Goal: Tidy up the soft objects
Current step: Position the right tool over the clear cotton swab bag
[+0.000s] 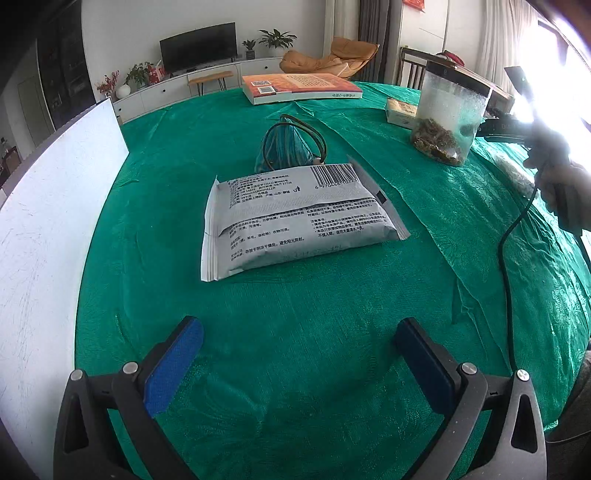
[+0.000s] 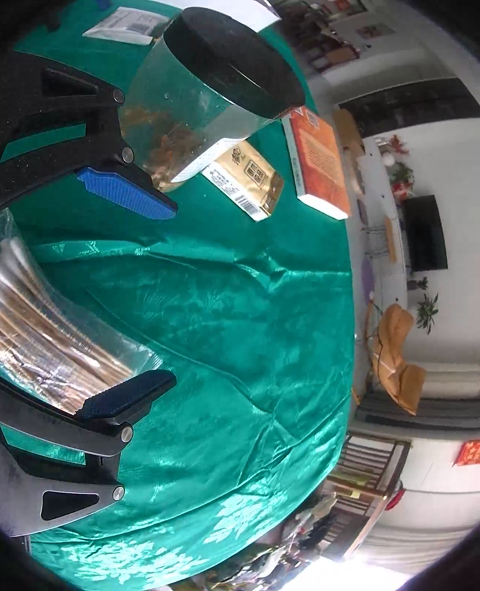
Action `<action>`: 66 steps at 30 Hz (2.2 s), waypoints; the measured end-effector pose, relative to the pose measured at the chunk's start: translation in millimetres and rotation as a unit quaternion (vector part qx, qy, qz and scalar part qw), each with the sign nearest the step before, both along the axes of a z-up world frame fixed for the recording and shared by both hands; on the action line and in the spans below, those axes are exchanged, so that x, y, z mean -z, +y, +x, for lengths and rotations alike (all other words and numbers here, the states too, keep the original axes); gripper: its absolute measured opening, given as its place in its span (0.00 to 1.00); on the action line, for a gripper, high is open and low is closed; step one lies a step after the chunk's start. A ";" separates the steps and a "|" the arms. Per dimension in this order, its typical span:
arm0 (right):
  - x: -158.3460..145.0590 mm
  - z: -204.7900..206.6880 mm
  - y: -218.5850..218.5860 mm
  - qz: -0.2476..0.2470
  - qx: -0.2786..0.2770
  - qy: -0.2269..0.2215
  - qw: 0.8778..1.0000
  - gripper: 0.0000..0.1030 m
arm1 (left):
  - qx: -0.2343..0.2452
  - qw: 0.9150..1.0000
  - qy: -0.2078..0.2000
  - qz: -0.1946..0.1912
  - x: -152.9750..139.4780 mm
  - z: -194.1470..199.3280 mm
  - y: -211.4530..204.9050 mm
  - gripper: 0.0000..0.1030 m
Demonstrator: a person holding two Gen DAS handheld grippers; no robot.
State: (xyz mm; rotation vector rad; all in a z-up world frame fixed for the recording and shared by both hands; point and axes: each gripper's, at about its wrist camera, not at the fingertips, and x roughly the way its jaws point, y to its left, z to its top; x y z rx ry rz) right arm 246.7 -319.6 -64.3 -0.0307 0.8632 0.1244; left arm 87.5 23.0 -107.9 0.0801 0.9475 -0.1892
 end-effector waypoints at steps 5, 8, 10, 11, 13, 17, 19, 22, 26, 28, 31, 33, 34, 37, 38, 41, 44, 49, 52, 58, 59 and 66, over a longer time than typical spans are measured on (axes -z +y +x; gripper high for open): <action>11.0 -5.6 47.1 -0.014 -0.121 0.004 0.993 0.80 | 0.000 1.000 0.000 0.000 0.0 0.1 -0.1 1.00; 13.1 -21.1 76.3 -0.014 -0.180 0.010 0.983 0.80 | 0.000 1.000 0.000 0.000 0.0 0.1 0.0 1.00; 13.5 -34.2 94.6 -0.019 -0.214 0.007 0.977 0.80 | 0.000 1.000 0.000 0.000 0.0 0.1 -0.1 1.00; 12.0 -39.0 99.7 -0.026 -0.215 -0.001 0.976 0.80 | 0.000 1.000 0.000 0.000 0.0 0.1 0.0 1.00; 3.5 -46.2 93.6 -0.017 -0.174 -0.018 0.984 0.80 | 0.000 1.000 0.000 0.000 0.0 0.2 -0.1 1.00; -15.4 -80.6 48.6 0.023 0.031 -0.033 0.999 0.82 | 0.000 1.000 0.000 0.000 -0.1 0.2 0.0 1.00; -14.1 -110.4 31.3 0.061 0.116 -0.029 0.991 0.82 | 0.000 1.000 0.000 0.000 -0.1 0.2 0.0 1.00; -3.2 -146.8 27.6 0.078 0.187 -0.023 0.979 0.82 | 0.000 1.000 0.000 0.000 -0.1 0.3 0.0 1.00; 11.0 -169.7 36.0 0.070 0.211 -0.008 0.975 0.82 | 0.000 1.000 0.000 0.000 -0.1 0.3 0.0 1.00; 20.1 -178.4 39.4 0.061 0.209 0.003 0.976 0.82 | 0.000 1.000 0.000 0.000 -0.1 0.4 -0.1 1.00; 26.0 -175.2 42.5 0.043 0.211 0.011 0.976 0.82 | 0.000 1.000 0.000 0.000 -0.1 0.4 -0.1 1.00; 29.5 -177.7 43.0 0.025 0.221 0.011 0.975 0.82 | 0.000 1.000 0.000 0.000 -0.2 0.4 -0.2 1.00; 30.3 -176.3 44.0 0.018 0.223 0.011 0.975 0.82 | 0.000 1.000 0.000 0.000 -0.2 0.4 -0.1 1.00; 32.2 -173.9 49.1 -0.004 0.220 0.017 0.975 0.84 | 0.000 1.000 0.000 0.000 -0.2 0.4 0.0 1.00; 33.1 -173.5 50.8 -0.009 0.218 0.019 0.976 0.84 | 0.000 1.000 0.000 0.000 -0.2 0.4 -0.1 1.00; 33.5 -174.4 51.6 -0.010 0.218 0.019 0.976 0.84 | 0.000 1.000 0.000 0.000 -0.3 0.5 0.0 1.00; 33.4 -174.6 50.7 -0.011 0.218 0.019 0.976 0.85 | 0.000 1.000 0.000 0.000 -0.3 0.5 -0.1 1.00; 33.3 -174.4 51.1 -0.011 0.218 0.019 0.976 0.86 | 0.000 1.000 0.000 0.000 -0.4 0.6 -0.3 1.00; 33.2 -174.3 51.4 -0.011 0.218 0.019 0.976 0.86 | 0.000 1.000 0.000 0.000 -0.4 0.6 0.0 1.00; 33.0 -174.1 51.6 -0.011 0.219 0.019 0.976 0.86 | 0.000 1.000 0.000 0.000 -0.4 0.6 -0.1 1.00; 33.0 -174.5 51.0 -0.011 0.219 0.019 0.976 0.86 | 0.000 1.000 0.000 0.000 -0.4 0.6 -0.1 1.00; 32.9 -174.2 51.6 -0.012 0.219 0.020 0.976 0.86 | 0.000 1.000 0.000 0.000 -0.4 0.5 -0.2 1.00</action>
